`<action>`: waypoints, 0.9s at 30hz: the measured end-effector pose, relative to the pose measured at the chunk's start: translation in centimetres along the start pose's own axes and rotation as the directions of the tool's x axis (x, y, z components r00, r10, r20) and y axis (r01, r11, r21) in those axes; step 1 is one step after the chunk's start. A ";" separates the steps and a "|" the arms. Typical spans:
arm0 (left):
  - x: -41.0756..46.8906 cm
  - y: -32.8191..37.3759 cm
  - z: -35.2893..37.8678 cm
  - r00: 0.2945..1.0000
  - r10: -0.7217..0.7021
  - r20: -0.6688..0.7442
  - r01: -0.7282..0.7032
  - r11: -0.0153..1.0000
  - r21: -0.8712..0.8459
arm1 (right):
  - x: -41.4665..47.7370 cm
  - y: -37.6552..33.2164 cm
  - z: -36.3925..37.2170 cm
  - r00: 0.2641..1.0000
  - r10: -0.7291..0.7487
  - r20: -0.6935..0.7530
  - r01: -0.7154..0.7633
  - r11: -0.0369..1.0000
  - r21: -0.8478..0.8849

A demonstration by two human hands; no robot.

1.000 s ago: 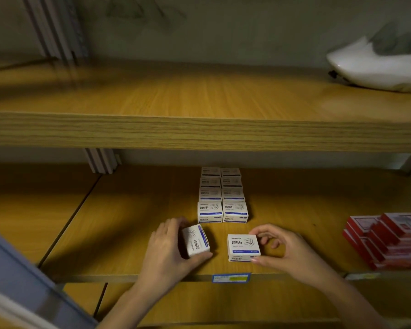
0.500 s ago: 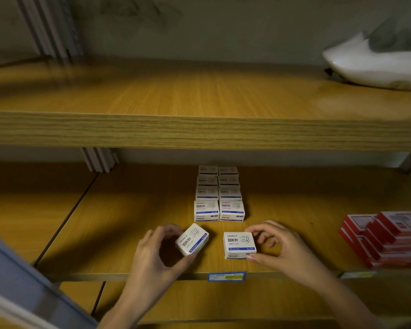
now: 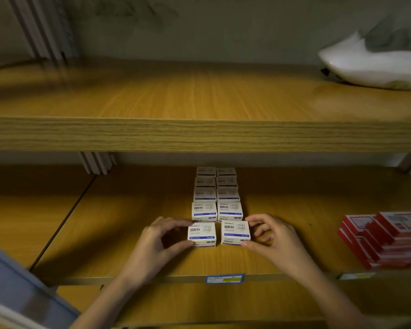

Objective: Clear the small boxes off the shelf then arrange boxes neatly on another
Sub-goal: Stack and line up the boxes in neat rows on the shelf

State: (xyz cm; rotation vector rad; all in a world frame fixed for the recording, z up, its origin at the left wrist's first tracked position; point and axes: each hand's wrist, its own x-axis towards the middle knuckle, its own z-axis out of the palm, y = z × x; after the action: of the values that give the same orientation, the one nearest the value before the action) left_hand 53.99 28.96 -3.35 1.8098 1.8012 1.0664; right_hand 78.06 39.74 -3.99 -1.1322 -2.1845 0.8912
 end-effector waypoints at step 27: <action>5.9 1.8 3.9 0.908 -0.401 0.120 0.376 0.656 -0.654 | 4.8 -3.0 4.5 0.903 0.421 0.081 -0.380 0.701 0.604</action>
State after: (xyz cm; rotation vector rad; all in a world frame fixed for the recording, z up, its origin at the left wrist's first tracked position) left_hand 57.44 35.43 -3.05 0.9209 1.4421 1.3323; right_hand 70.94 41.13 -4.01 -1.2780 -1.4110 1.5827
